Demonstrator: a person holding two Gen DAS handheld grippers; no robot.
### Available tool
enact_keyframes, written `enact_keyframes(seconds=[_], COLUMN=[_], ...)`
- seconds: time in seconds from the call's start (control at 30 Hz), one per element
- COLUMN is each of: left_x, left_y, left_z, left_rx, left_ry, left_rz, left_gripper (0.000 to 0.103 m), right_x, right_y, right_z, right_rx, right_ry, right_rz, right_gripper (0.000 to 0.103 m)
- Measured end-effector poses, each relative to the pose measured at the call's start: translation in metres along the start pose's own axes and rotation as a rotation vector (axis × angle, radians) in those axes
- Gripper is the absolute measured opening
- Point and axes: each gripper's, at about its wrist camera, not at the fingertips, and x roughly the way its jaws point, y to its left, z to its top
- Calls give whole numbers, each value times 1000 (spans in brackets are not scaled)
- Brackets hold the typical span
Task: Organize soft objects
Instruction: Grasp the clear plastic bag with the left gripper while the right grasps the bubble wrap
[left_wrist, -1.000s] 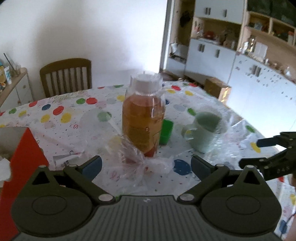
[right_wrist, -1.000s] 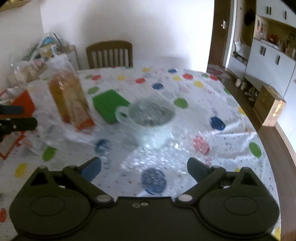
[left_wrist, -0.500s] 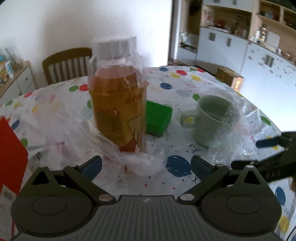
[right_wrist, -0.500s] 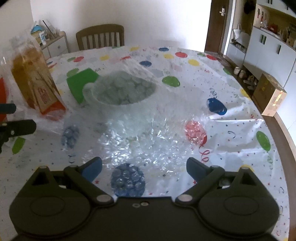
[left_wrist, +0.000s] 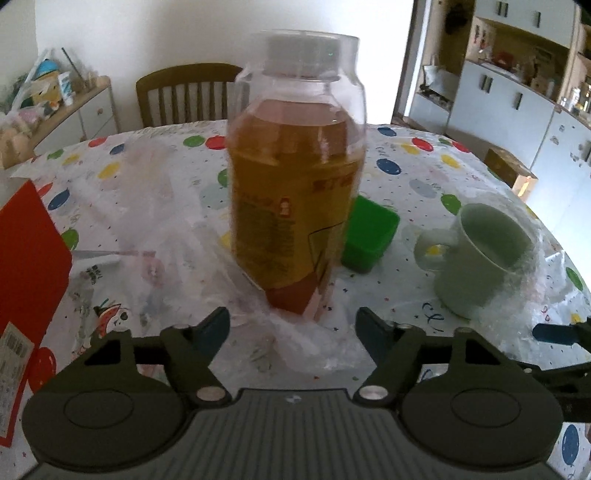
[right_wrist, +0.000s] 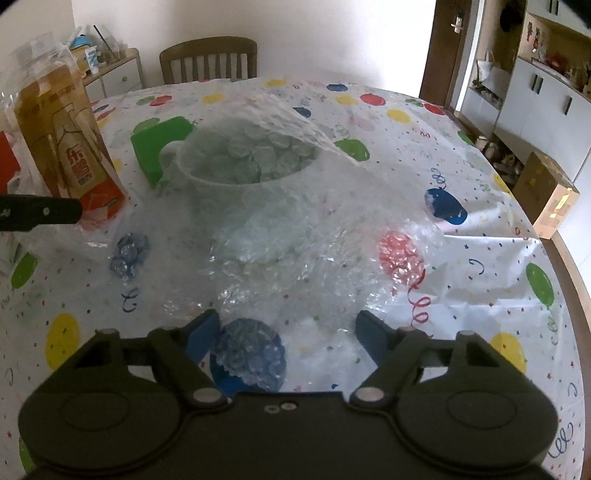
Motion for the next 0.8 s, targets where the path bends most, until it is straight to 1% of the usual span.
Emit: enact_keyframes(seconds=[0.1,0.13,0.17,0.2,0.23,0.27,0.3,0.37,0.4,0.43,0.47,0.63,0.8], left_x=[-2,-3,-3,-5,-6,-7,-9,-12,-13,-15,-17,-29,-47], left_y=[2,3,4,5,5,6,7,8,9,10,11,14,20], left_z=[0,0,0,-1,-1,-2,-3,-4,-5,-6,-7,-11,-15], left_rx=[-9,-14,-17,-17,-16,-15,-13,-14,-13,-11,-8,4,14], left_ry=[2,2,4,3,0,-4,-6,-3,-4,-8,-10,-31,-55], left_rz=[15,15,14,12,13,13,10,4,3,1,-3,-23,-50], left_gripper=[59,56,55,54,51,48,39,38,38,37,36,35,34], right_x=[-1,-2,-3,-4,-5,-6,-6,-8,-9,-10,-10,-17,-39], right_y=[1,1,1,1,2,3,3,5,6,7,7,11,11], right_z=[0,0,0,0,-1,-1,-2,-2,-2,-2,-3,-6,-10], right_rx=[-5,-5,-5,-6,-8,-10,-13,-20,-22,-26,-33,-62,-32], right_ry=[-5,-7,-9,-11,-14,-15,-18,-25,-25,-25,-24,-39,-65], right_rz=[3,4,4,4,4,5,5,1,-3,-9,-13,-35,-4], right_gripper=[70,65,60,58,53,45,41,20,16,8,5,2,2])
